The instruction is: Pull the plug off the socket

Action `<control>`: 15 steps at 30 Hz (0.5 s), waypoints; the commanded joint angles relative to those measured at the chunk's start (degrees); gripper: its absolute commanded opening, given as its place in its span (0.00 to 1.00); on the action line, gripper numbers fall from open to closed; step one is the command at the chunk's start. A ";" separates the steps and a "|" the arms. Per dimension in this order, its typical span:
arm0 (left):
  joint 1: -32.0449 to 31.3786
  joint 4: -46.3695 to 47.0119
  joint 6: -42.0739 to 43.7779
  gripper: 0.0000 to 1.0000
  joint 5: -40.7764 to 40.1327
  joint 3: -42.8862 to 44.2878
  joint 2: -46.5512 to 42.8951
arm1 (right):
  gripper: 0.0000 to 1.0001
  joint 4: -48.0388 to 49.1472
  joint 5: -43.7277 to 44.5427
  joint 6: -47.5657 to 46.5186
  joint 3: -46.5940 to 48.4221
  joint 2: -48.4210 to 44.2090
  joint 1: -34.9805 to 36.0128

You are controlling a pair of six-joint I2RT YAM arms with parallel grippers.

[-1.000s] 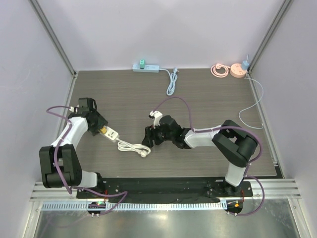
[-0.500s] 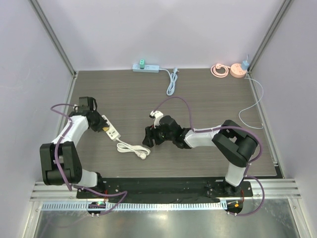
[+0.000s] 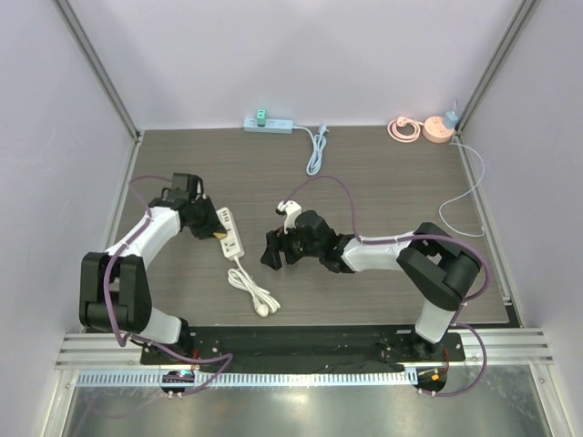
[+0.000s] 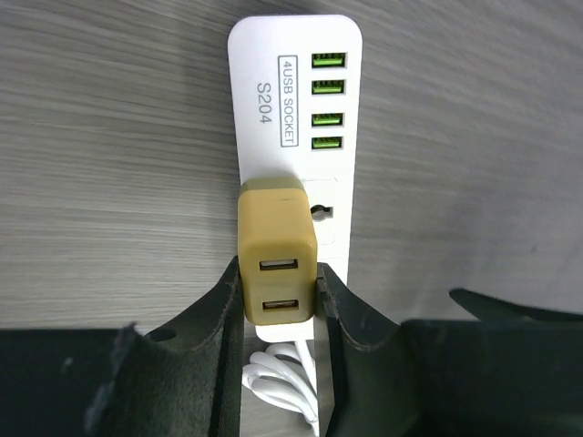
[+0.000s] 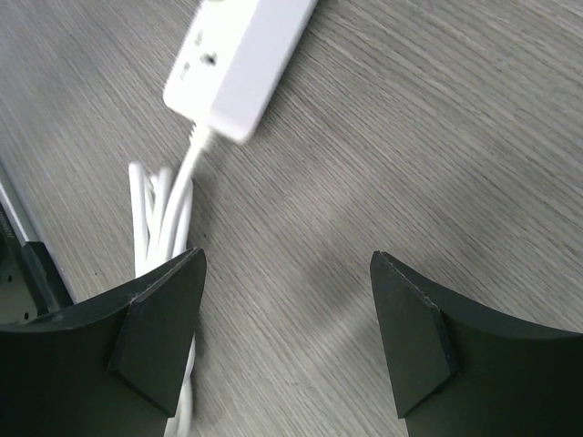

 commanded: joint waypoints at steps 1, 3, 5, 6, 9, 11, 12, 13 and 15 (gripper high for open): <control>-4.40 -0.30 3.72 0.00 4.62 2.73 1.44 | 0.78 3.30 -1.23 1.26 -0.24 -2.76 0.26; -5.72 0.13 4.07 0.00 7.34 2.73 2.14 | 0.78 3.48 -1.23 1.79 -0.24 -2.49 0.17; -6.95 0.40 4.43 0.00 7.88 2.73 2.41 | 0.78 3.57 -2.02 3.10 -0.15 -1.88 -0.44; -7.66 0.49 4.52 0.00 7.88 2.64 2.24 | 0.78 3.83 -2.98 3.89 -0.32 -1.79 -0.97; -10.21 0.66 5.13 0.00 8.32 2.29 1.80 | 0.77 9.88 -10.35 10.89 -2.95 -1.00 -4.90; -11.70 1.01 5.22 0.00 9.37 1.94 1.80 | 0.76 17.70 -16.31 15.40 -5.50 -0.12 -7.55; -12.75 1.27 5.22 0.00 9.98 1.94 1.97 | 0.76 21.29 -17.48 18.29 -6.03 0.75 -9.30; -13.28 1.36 5.31 0.00 10.60 1.94 2.15 | 0.76 22.11 -18.36 19.01 -6.47 1.19 -9.93; -15.03 1.37 5.57 0.00 10.61 2.03 2.41 | 0.76 22.47 -19.16 19.72 -6.22 1.99 -10.55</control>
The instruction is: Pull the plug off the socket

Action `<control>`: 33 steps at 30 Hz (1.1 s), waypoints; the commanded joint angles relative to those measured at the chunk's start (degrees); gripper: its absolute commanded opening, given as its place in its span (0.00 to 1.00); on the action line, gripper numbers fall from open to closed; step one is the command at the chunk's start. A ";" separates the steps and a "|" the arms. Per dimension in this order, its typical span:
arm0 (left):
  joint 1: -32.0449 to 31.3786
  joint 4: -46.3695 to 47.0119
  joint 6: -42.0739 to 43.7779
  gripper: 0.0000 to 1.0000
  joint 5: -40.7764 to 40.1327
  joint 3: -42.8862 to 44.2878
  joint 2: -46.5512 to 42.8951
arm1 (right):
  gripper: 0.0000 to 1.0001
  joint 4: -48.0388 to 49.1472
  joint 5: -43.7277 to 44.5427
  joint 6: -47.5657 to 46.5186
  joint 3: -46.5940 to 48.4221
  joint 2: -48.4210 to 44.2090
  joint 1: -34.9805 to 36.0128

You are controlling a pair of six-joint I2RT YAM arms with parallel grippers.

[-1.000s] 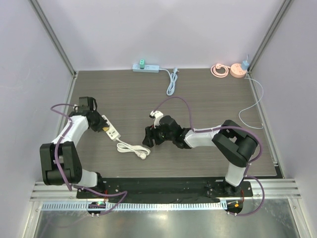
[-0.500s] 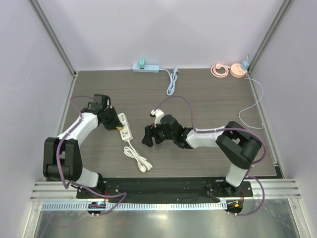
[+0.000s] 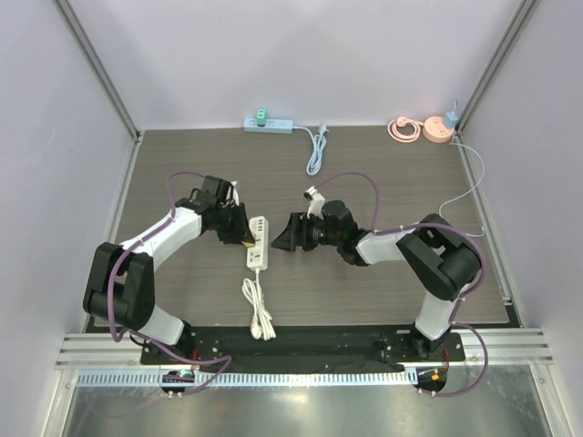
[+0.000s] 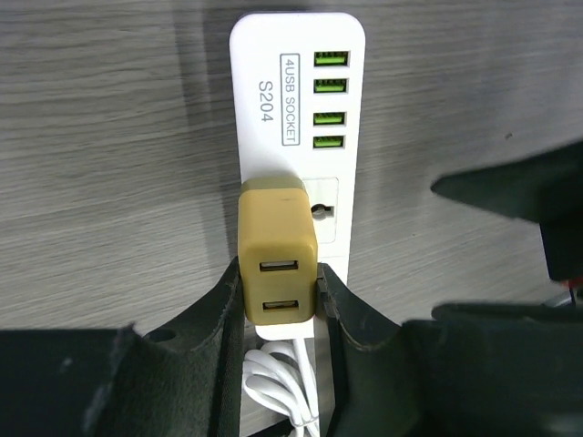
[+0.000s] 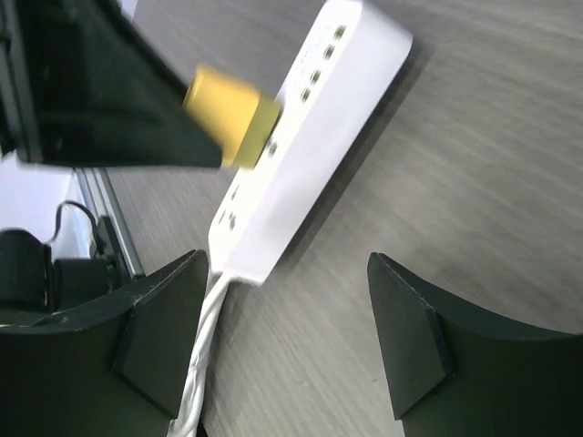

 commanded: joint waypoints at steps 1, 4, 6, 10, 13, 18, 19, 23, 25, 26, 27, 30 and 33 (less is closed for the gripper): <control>-2.69 0.73 1.53 0.00 4.03 1.15 0.14 | 0.76 8.11 -5.57 5.67 0.12 2.14 -1.37; -3.75 0.73 1.62 0.00 4.29 0.98 0.05 | 0.76 8.10 -6.27 6.37 1.00 3.63 -1.37; -4.54 0.73 1.70 0.00 4.38 0.98 -0.12 | 0.76 8.80 -6.27 6.81 1.00 4.25 -1.37; -5.68 0.47 2.23 0.00 4.91 1.07 0.05 | 0.75 10.38 -5.92 8.13 1.00 5.75 -1.55; -6.30 -0.67 2.49 0.00 5.34 1.42 -0.04 | 0.72 13.11 -6.53 10.58 0.39 7.68 -2.07; -6.92 -1.38 3.46 0.00 7.09 2.03 -0.83 | 0.66 21.69 -9.16 15.77 -0.31 11.28 -2.60; -6.83 -1.46 3.81 0.00 7.45 2.47 -0.74 | 0.64 23.03 -9.52 16.56 -0.66 11.90 -2.60; -6.83 -0.86 4.78 0.00 8.24 3.00 -0.56 | 0.60 25.85 -10.05 18.67 -0.49 13.92 -2.69; -6.83 0.29 4.69 0.00 9.38 2.30 -0.74 | 0.56 26.21 -10.14 19.12 -0.40 14.71 -2.69; -6.83 1.16 4.34 0.00 9.65 1.95 -0.74 | 0.55 26.38 -10.05 19.29 -0.40 14.89 -2.78; -6.83 1.43 4.34 0.00 9.74 1.77 -0.65 | 0.54 26.30 -10.05 19.20 -0.40 14.89 -2.69; -6.83 1.52 4.86 0.00 10.97 2.12 -0.56 | 0.53 25.07 -9.35 18.68 -0.40 14.72 -2.69; -6.83 1.79 5.13 0.00 10.97 2.12 -1.18 | 0.52 24.28 -9.00 18.24 -0.14 14.89 -2.69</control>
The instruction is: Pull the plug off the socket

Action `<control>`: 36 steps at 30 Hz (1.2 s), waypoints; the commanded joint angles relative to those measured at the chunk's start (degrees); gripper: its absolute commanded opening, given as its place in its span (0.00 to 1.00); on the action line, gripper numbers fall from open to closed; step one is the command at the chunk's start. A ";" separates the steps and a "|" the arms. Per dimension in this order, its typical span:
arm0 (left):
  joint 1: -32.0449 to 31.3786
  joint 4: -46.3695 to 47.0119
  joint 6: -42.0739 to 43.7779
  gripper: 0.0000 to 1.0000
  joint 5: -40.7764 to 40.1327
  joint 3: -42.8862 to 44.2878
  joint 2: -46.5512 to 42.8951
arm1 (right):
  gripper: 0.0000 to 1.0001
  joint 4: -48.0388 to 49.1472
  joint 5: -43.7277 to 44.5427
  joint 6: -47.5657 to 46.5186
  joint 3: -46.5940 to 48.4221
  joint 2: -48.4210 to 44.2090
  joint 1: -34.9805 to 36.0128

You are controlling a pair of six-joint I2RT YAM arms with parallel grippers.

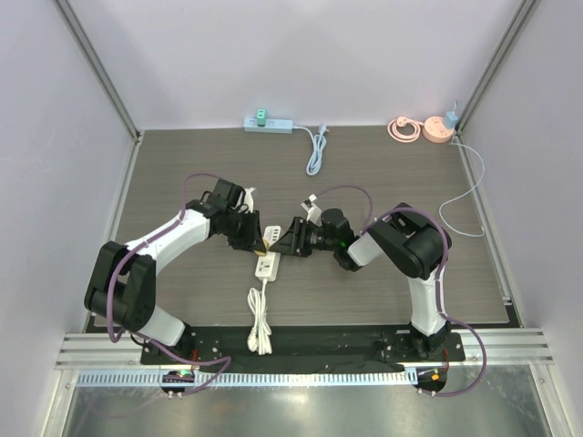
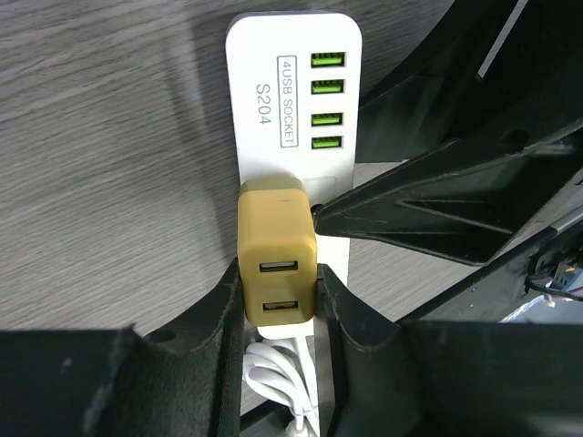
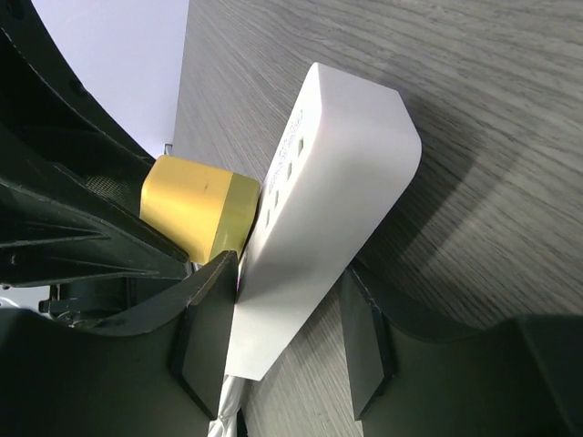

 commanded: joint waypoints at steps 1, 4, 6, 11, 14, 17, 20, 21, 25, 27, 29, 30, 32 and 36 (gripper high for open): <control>-0.36 2.66 0.89 0.00 5.33 1.86 -1.81 | 0.52 3.84 0.01 -0.25 0.43 0.01 0.13; -0.36 3.19 0.98 0.00 5.42 1.68 -2.69 | 0.51 3.93 0.10 -0.17 0.43 0.18 0.13; -0.36 3.54 0.98 0.00 5.07 1.42 -3.48 | 0.44 3.75 0.45 0.01 0.52 0.53 0.13; -0.36 4.86 0.54 0.00 3.58 0.72 -5.77 | 0.20 0.95 1.68 -0.43 0.87 0.97 0.13; -0.36 7.05 -0.60 0.00 3.31 -0.42 -8.23 | 0.04 -0.37 2.73 -0.43 1.05 0.89 0.13; -0.36 8.99 -1.30 0.00 3.40 -1.91 -10.24 | 0.01 -3.09 4.40 -1.30 1.22 0.54 0.13; -0.45 9.96 -1.83 0.00 1.65 -2.45 -11.92 | 0.01 -6.16 5.98 -2.97 1.48 -0.08 0.04; -0.36 10.13 -2.27 0.00 0.94 -2.71 -12.36 | 0.01 -7.22 6.95 -3.33 1.75 -0.34 -0.05; -0.45 10.40 -3.06 0.00 -0.38 -3.06 -12.71 | 0.01 -11.97 10.11 -6.04 1.75 -2.10 -0.05; -0.36 10.57 -3.15 0.00 0.50 -2.97 -12.63 | 0.01 -15.75 11.78 -6.93 2.62 -2.72 -0.05; -0.45 10.75 -3.06 0.00 -0.02 -3.06 -12.97 | 0.01 -17.59 12.23 -7.54 2.98 -2.72 -0.13; -0.36 10.75 -3.06 0.00 -0.73 -3.15 -13.50 | 0.01 -18.65 13.01 -7.81 3.59 -2.63 -0.14; -0.45 10.66 -3.50 0.00 -2.66 -3.24 -13.86 | 0.01 -20.41 13.46 -8.16 4.12 -2.02 -0.14; -0.36 10.66 -3.59 0.00 -2.66 -3.15 -14.30 | 0.01 -20.51 12.94 -7.81 5.00 -0.96 -0.22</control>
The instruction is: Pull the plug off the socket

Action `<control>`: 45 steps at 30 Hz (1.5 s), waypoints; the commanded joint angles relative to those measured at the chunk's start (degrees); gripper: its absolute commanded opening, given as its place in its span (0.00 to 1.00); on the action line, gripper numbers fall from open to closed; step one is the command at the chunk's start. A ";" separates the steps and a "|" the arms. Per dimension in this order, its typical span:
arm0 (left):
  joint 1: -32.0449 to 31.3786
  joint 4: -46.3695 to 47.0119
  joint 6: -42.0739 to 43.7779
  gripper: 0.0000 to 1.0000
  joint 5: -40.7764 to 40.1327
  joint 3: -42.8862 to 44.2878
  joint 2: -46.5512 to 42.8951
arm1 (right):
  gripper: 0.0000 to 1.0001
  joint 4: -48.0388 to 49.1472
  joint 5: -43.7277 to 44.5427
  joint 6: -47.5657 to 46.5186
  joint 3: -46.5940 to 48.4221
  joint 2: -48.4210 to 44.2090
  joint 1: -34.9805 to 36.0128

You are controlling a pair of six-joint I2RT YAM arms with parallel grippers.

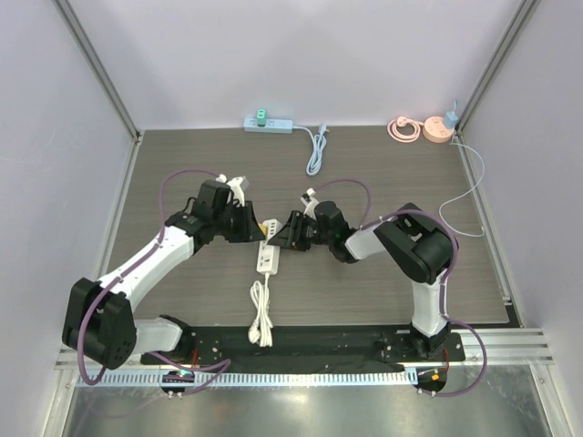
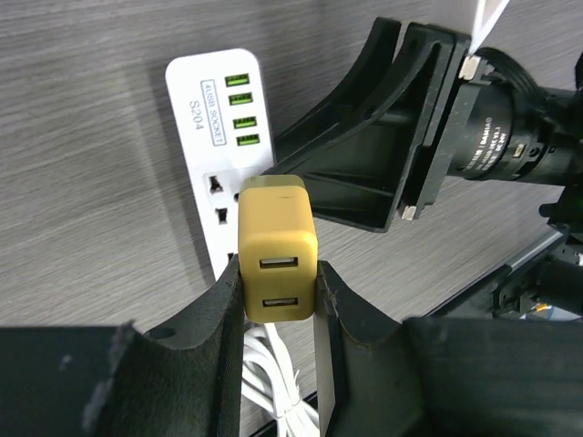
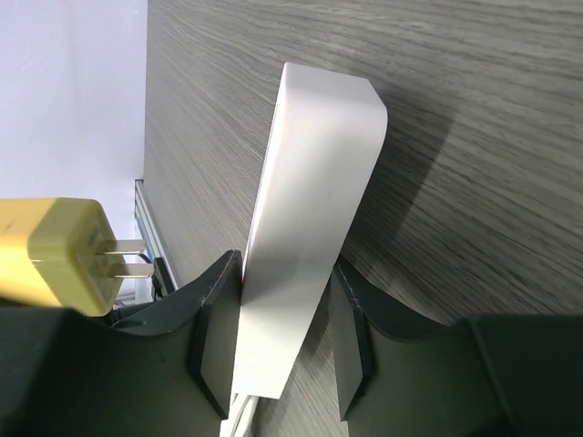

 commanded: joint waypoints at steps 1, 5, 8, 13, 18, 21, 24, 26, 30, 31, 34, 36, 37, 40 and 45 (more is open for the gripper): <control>-0.12 3.49 -0.58 0.00 1.11 1.44 -1.53 | 0.01 -6.13 4.98 -6.28 0.56 2.41 -0.27; -0.21 3.40 -0.49 0.00 1.12 1.26 -1.88 | 0.02 -6.47 4.53 -7.77 1.09 2.15 -0.27; -0.21 3.40 -0.31 0.00 0.94 1.35 -2.50 | 0.26 -10.68 5.75 -11.28 2.75 0.83 -0.27; -0.12 4.28 -0.40 0.00 1.11 0.91 -3.73 | 0.71 -17.45 9.01 -16.99 4.34 -2.94 -0.35; -0.21 4.81 -0.66 0.00 1.29 0.12 -5.57 | 0.95 -20.71 13.92 -19.99 3.20 -8.04 -1.06; -0.56 3.50 -3.03 0.00 2.68 -0.76 -5.58 | 0.95 -22.99 17.88 -21.75 1.89 -12.87 -2.02; -1.87 4.28 -6.28 0.00 6.38 -2.07 -5.57 | 0.94 -26.68 25.70 -23.07 0.74 -17.71 -3.34; -3.71 6.46 -9.17 0.00 7.09 -3.74 -6.10 | 0.95 -27.83 31.85 -23.25 -0.92 -20.86 -5.00; -12.21 11.13 -13.75 0.00 7.27 -5.50 -5.05 | 0.96 -24.76 34.94 -22.11 -6.02 -25.61 -8.69; -13.90 12.10 -14.54 0.00 6.22 -5.68 -4.53 | 0.98 -23.02 34.94 -22.02 -6.98 -26.32 -9.57; -20.49 17.19 -17.44 0.00 4.37 -6.03 -1.02 | 0.97 -23.26 32.66 -21.14 -8.66 -28.34 -13.43; -24.26 21.06 -19.37 0.00 4.45 -5.77 3.63 | 0.97 -21.78 31.09 -20.44 -10.50 -29.32 -14.41; -25.25 22.37 -19.82 0.00 4.89 -5.16 5.39 | 0.97 -19.85 30.81 -19.91 -11.21 -30.10 -14.68; -28.33 27.47 -22.01 0.00 7.17 -3.58 12.78 | 0.97 -17.91 29.76 -19.29 -12.70 -30.46 -14.77; -29.39 36.97 -25.71 0.00 11.13 -2.78 21.22 | 0.97 -17.29 28.62 -19.82 -13.15 -30.46 -15.21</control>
